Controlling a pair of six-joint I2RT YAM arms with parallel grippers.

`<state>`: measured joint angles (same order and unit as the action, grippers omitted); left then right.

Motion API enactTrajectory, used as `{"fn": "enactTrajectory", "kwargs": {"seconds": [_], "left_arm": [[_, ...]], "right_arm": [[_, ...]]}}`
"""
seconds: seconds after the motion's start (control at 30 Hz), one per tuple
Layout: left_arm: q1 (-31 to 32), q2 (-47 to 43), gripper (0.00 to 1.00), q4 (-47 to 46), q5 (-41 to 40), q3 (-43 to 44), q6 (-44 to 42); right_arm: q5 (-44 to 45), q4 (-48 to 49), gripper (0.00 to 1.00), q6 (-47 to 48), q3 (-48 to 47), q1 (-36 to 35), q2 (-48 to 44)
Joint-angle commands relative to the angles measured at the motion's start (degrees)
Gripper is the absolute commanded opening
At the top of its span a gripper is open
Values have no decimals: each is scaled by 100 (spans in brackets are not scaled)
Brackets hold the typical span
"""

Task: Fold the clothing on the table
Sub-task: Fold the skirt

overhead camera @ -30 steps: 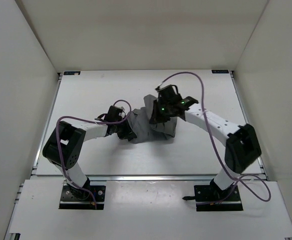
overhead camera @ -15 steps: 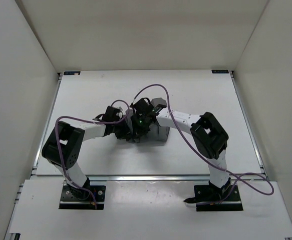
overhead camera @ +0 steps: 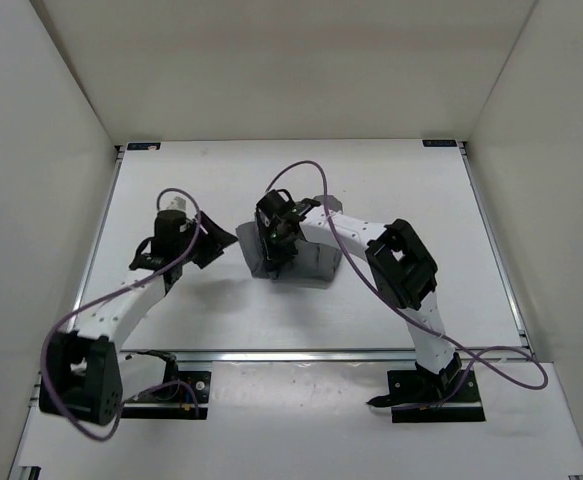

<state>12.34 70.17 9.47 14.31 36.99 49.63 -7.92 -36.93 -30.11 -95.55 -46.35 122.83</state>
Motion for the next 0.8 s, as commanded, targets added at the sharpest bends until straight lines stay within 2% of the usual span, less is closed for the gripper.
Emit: {"fn": "enactTrajectory", "kwargs": {"seconds": [0.0,0.03,0.13,0.23,0.33,0.43,0.5,0.6,0.63,0.67,0.7,0.73,0.77], "left_arm": [[-222,-818,69,151,-744,-51,319],[-258,-1047,99,134,-823,-139,363],[-495,-1391,98,116,-807,-420,557],[-715,-1348,99,230,-605,-474,461],[-724,-1322,99,291,-447,-465,372],[-680,-1357,99,239,-490,-491,363],[-663,-1383,99,248,-481,-465,338],[-689,-1331,99,327,-411,-360,206],[-671,-1313,98,336,-368,-342,118],[-689,-1278,99,405,-341,-290,65],[-671,-1295,99,354,-306,-263,21],[-680,-1269,98,371,-271,-228,-84],[-689,-1243,98,362,-175,-236,-137]], "right_arm": [[3,-113,27,180,-385,3,-275],[-86,-148,34,337,-438,-6,-520],[-446,-156,49,497,-386,-120,-1091],[-290,-314,58,454,-158,-269,-1725],[79,-561,60,357,184,-183,-2234],[176,-360,61,295,1001,46,-2919],[282,-245,65,313,1415,239,-3290],[396,-262,62,417,2003,494,-3782],[406,-219,42,409,2109,617,-3844],[519,-288,31,496,2180,679,-3862],[598,-419,30,584,2216,749,-3793],[747,-481,34,698,2181,854,-3766],[783,-526,46,821,2155,916,-3679]]}}
